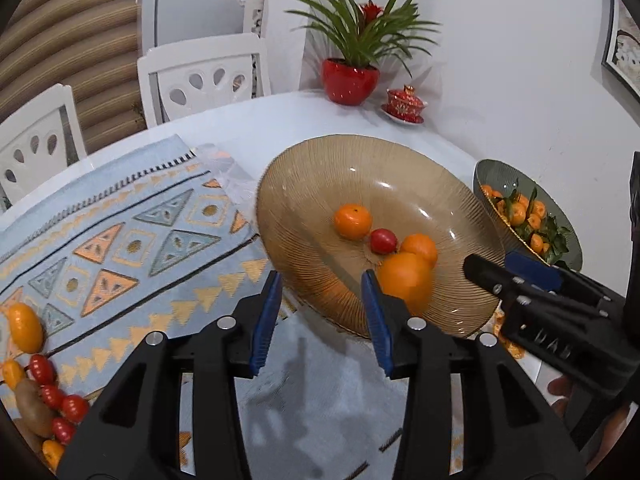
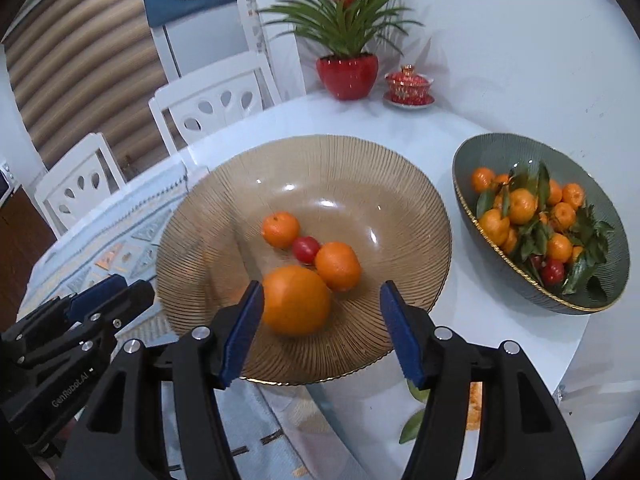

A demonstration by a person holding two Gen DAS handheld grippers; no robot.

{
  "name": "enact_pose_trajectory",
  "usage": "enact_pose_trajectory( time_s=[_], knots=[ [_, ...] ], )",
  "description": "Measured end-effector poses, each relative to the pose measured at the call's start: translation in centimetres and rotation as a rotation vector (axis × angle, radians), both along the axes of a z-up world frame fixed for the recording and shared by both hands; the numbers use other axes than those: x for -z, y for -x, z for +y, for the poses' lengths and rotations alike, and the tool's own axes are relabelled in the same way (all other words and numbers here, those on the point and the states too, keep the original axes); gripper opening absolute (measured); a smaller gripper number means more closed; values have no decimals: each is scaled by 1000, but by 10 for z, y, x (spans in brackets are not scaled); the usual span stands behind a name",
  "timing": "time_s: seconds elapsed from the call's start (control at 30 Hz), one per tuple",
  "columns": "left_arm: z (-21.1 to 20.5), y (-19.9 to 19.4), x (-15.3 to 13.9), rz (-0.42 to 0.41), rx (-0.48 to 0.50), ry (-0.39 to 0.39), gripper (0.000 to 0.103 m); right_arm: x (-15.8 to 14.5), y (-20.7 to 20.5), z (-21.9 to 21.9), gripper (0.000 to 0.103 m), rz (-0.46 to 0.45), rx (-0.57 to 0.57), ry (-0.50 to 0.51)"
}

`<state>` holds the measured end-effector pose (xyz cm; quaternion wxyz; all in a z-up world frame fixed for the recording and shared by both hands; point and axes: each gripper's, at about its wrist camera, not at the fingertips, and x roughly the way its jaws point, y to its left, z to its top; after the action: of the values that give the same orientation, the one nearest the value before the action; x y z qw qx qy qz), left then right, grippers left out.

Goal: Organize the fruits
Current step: 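Carry the tomato and large orange to the glass bowl and release both, then grasp the brown coconut with the left tool while the right tool grasps a tomato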

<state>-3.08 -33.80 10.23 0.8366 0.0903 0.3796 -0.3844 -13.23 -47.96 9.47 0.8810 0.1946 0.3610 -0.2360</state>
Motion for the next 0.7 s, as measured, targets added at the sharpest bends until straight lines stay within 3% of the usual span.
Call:
enact_pose_trajectory(
  time_s=[0.27, 0.37, 0.57, 0.7],
  knots=[
    [50, 22, -35, -46, -44, 65, 48, -38, 23, 26, 63, -81, -30, 26],
    [77, 31, -47, -66, -71, 85, 59, -47, 24, 47, 65, -103, -77, 28],
    [160, 51, -74, -162, -138, 98, 59, -55, 15, 106, 65, -136, -234, 30],
    [229, 57, -93, -215, -232, 118, 59, -54, 4, 154, 65, -146, -368, 27]
  ],
)
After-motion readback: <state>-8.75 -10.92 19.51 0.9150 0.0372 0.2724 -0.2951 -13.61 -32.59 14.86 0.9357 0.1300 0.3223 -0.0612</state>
